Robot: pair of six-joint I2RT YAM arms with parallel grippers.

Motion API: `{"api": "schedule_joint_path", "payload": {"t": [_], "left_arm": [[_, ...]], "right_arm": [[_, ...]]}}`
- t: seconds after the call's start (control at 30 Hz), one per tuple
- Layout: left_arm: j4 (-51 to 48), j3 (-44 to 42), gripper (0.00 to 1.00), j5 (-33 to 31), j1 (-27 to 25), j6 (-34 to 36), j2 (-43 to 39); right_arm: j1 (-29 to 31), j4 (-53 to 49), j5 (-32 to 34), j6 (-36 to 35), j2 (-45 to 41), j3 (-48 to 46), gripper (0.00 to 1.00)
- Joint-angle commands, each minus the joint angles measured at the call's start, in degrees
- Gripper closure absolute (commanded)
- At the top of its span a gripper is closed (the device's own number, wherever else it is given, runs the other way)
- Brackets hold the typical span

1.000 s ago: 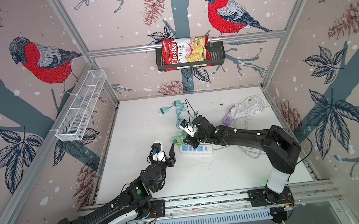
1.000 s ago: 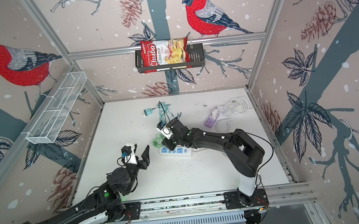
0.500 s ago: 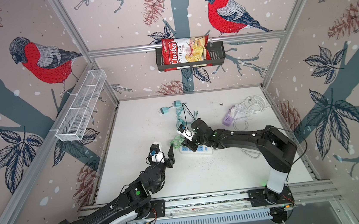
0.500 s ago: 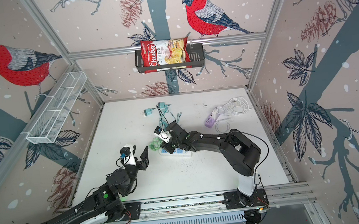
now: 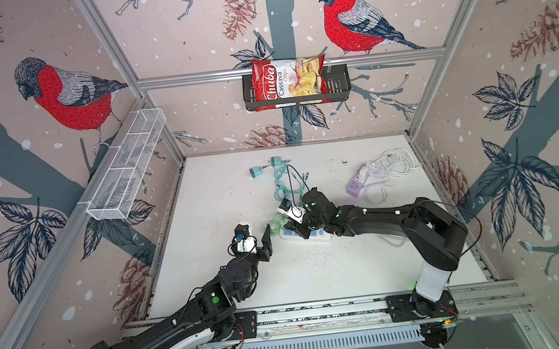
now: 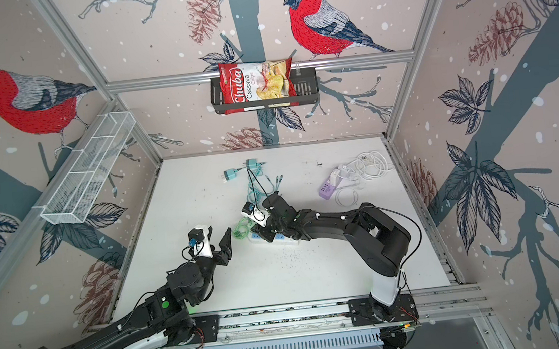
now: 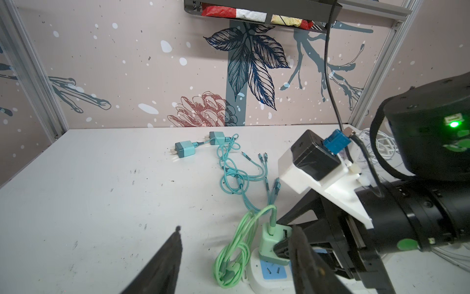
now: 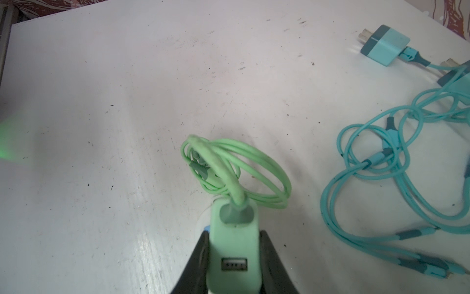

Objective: Insert the plug

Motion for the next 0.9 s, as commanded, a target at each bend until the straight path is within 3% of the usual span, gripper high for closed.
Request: {"api": "schedule_joint_path", "payload": {"t": [0.0, 0.87], "left_arm": [[1.27, 0.17, 0.34, -0.55, 0.05, -0.02, 0.13], [4.25, 1.25, 0.34, 0.00, 0.05, 0.98, 3.28]], "right_arm": [[-0.08, 2.75, -1.47, -1.35, -0.94, -0.86, 0.99], [-0.87, 4.90, -3.18, -3.13, -0.55, -2.90, 0.99]]}}
